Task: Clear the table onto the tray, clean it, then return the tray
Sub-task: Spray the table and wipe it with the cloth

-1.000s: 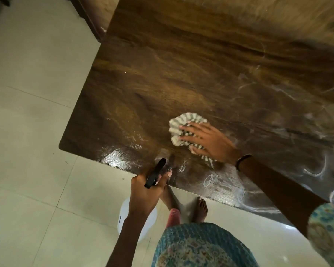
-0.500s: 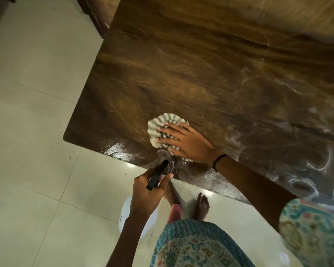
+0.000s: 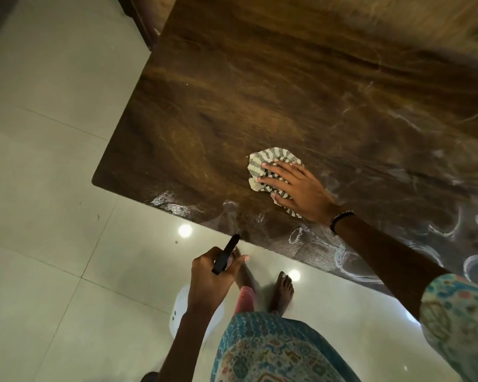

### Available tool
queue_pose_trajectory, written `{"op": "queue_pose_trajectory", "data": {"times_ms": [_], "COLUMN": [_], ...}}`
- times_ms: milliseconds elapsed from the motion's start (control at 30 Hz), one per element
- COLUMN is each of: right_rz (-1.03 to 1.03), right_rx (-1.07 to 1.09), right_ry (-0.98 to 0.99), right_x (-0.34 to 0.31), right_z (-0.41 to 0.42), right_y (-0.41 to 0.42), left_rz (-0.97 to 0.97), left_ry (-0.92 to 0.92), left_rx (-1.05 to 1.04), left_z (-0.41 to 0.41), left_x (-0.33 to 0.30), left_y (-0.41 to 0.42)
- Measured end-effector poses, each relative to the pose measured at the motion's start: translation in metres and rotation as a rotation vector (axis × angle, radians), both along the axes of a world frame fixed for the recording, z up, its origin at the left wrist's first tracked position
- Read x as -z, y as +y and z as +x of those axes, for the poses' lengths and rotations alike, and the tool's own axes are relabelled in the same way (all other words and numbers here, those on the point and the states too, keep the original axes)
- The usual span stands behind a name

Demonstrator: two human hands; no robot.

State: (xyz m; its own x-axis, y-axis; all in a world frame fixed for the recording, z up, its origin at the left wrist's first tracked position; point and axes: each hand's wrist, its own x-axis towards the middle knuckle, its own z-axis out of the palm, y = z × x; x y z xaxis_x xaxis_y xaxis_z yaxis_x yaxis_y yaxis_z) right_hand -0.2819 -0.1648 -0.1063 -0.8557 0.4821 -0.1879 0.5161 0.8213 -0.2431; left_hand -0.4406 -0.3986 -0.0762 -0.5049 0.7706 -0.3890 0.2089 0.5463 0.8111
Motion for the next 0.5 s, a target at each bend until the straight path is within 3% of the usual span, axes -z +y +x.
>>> {"op": "queue_pose_trajectory", "data": {"times_ms": [300,500], "right_rz": [0.024,-0.001], "right_rx": [0.044,-0.184], "right_ry": [0.012,0.079], "right_x": [0.005,0.006], "right_z": [-0.021,-0.105], "right_y": [-0.031,-0.087], "left_rz": [-0.029,0.080], "left_ry": [-0.013,0.036], "left_rx": [-0.146,-0.206], "left_z": [-0.016,-0.026], "left_x": [0.005,-0.018], "left_y": [-0.005,-0.001]}}
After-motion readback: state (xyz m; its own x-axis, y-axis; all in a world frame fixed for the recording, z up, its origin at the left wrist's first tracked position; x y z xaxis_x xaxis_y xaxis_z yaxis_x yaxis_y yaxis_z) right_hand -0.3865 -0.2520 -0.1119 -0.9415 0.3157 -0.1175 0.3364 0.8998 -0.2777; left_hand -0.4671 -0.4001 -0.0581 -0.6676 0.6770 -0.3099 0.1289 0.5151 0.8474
